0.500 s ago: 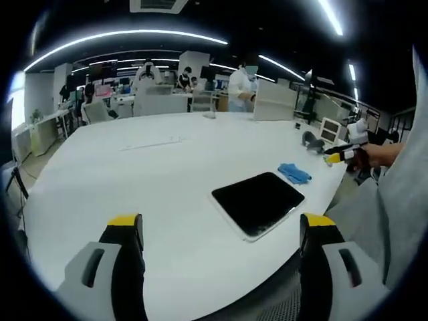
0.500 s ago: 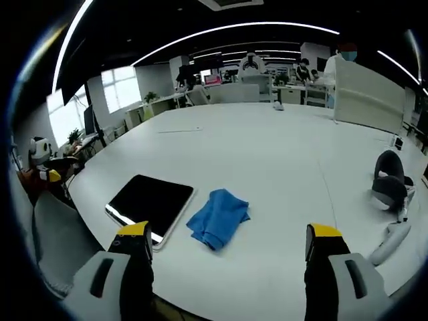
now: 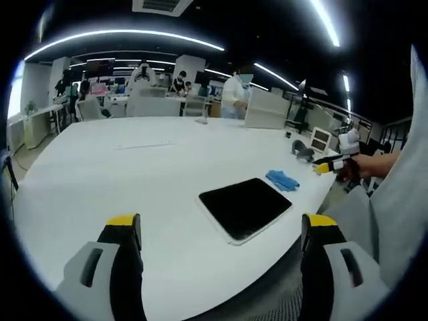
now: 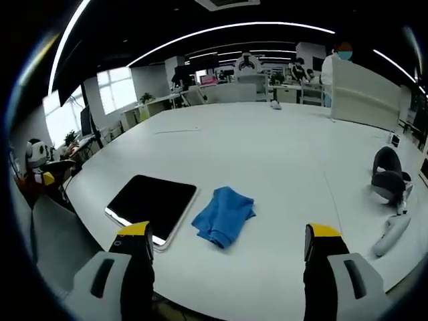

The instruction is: Wipe the mirror surface with the cleaning cloth until all visible marks leave the cleaned area.

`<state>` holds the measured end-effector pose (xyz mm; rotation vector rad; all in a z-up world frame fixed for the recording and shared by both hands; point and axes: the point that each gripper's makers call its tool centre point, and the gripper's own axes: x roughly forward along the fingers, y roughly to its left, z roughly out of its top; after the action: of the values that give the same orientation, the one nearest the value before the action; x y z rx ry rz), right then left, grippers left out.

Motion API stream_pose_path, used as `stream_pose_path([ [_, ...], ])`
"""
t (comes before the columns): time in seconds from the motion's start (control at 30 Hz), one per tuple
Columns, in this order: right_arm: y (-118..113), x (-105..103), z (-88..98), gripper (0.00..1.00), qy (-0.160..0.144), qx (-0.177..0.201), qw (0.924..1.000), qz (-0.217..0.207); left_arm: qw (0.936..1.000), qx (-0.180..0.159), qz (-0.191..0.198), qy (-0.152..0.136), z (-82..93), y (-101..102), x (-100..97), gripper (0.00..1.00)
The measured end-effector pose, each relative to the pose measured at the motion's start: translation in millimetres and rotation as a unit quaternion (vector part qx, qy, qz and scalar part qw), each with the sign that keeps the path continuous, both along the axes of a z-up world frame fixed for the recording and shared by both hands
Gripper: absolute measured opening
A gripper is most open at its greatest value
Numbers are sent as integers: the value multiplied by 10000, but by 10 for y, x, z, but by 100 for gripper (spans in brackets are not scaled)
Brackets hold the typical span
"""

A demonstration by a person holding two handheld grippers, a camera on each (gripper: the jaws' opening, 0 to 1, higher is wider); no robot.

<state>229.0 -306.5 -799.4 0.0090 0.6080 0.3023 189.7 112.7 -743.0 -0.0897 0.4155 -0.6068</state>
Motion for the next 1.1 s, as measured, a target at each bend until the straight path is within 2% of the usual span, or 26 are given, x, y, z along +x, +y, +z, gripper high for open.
stream_pose_path([
  [0.13, 1, -11, -3, 93, 13, -18, 10000, 13, 10000, -23, 40, 35, -7, 4, 8, 99],
  [0.33, -50, 30, -12, 93, -1, -52, 10000, 2, 9999, 113, 0, 48, -35, -1, 6, 99],
  [0.53, -105, 40, -44, 93, 15, 38, 9999, -144, 9998, 190, 75, 2, -57, 53, 37, 99],
  [0.63, -109, 51, -52, 92, 18, 91, 9998, -181, 9998, 210, 45, 5, -45, 18, 30, 99],
  [0.93, -46, 124, 58, 90, -185, 99, 9996, -186, 9997, 233, -15, 18, -54, -11, 19, 99],
  [1.1, -11, 154, 91, 88, -262, 23, 9996, -130, 9996, 228, 142, -86, -44, 35, 58, 99],
])
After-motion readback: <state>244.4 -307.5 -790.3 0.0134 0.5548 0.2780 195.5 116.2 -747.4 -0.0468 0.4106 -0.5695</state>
